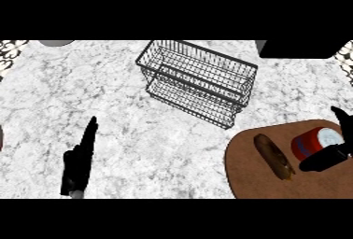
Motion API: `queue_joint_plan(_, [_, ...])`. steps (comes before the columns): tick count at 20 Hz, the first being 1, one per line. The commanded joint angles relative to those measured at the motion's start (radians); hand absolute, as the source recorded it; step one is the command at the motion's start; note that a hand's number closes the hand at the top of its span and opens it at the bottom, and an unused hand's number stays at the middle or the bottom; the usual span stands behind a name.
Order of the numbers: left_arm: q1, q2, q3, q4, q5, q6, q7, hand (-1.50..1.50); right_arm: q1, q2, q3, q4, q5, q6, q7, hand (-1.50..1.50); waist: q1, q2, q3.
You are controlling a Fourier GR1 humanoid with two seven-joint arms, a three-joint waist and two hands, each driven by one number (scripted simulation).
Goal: Pick the can from the cutting board and place it in the tiered basket
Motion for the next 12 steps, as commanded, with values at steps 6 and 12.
queue_joint_plan(6, [0.012,0.015,0.033,0.024,0.028,-0.048,0.034,0.00,-0.036,0.050,-0.023,0.053,-0.044,0.055,0.210,-1.50,-0.008,0.004,-0.005])
queue_joint_plan(12, [0.074,-0.015,0.019,0.014,0.007,-0.032,-0.004,0.00,0.062,0.061,-0.046,0.119,-0.025,0.032,0.052,-1.50,-0.016,0.002,-0.004])
